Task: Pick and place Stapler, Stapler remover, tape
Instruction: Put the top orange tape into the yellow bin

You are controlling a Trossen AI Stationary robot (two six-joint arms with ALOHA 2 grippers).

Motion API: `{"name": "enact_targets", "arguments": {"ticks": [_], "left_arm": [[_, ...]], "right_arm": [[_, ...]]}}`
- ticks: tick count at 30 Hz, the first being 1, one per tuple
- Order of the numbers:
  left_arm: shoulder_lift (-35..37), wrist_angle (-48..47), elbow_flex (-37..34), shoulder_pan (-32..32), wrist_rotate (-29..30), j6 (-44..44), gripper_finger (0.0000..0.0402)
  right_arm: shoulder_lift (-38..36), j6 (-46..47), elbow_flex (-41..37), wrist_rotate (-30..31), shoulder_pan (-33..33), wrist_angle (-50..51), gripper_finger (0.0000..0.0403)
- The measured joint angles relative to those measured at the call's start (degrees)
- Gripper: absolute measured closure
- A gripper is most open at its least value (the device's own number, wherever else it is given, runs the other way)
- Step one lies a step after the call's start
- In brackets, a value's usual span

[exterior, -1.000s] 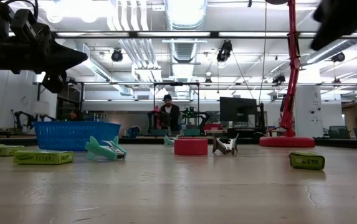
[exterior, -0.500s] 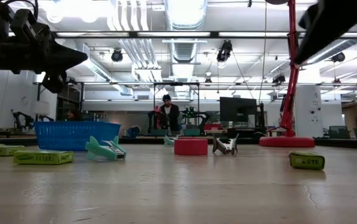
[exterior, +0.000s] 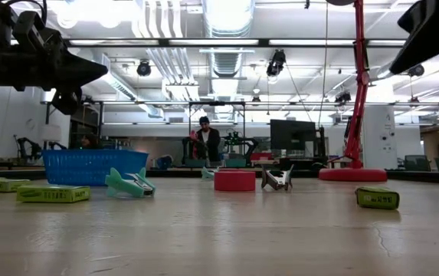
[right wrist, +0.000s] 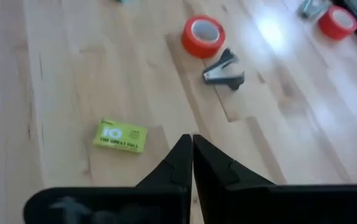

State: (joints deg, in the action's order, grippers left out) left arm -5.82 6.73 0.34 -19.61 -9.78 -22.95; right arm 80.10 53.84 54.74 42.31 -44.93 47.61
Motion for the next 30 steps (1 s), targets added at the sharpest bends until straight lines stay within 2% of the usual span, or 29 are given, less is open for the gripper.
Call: {"name": "enact_targets", "arguments": {"ticks": [10, 14, 18, 21, 24, 26, 30], "left_arm": [[0.0, 0.1, 0.0, 0.0, 0.3, 0.0, 0.0376], [0.0, 0.2, 0.0, 0.0, 1.4, 0.1, 0.0376], [0.0, 1.2, 0.0, 0.0, 4.9, 0.3, 0.0376], [0.0, 5.0, 0.0, 0.0, 7.5, -3.9, 0.0376], [-0.1, 9.0, 0.0, 0.0, 10.0, -12.7, 0.0376], [-0.1, 12.2, 0.0, 0.0, 12.2, -14.5, 0.0376], [-0.9, 16.4, 0.0, 0.0, 8.2, -11.9, 0.0376]], "right_arm": [[-15.8, -12.4, -11.8, 0.4, -4.8, -18.7, 0.0395], [-23.3, -21.5, -15.1, 1.9, -5.0, -19.2, 0.0394], [-29.7, -19.4, -17.6, 1.1, -5.0, -21.1, 0.0394], [-32.5, -23.8, -19.8, -0.1, -5.1, -24.4, 0.0394], [-34.8, -27.2, -22.4, -0.1, -4.9, -28.4, 0.0394], [-36.1, -29.0, -24.4, -0.1, -4.9, -30.4, 0.0394], [-39.5, -31.2, -27.9, -0.2, -4.9, -34.1, 0.0394]]}}
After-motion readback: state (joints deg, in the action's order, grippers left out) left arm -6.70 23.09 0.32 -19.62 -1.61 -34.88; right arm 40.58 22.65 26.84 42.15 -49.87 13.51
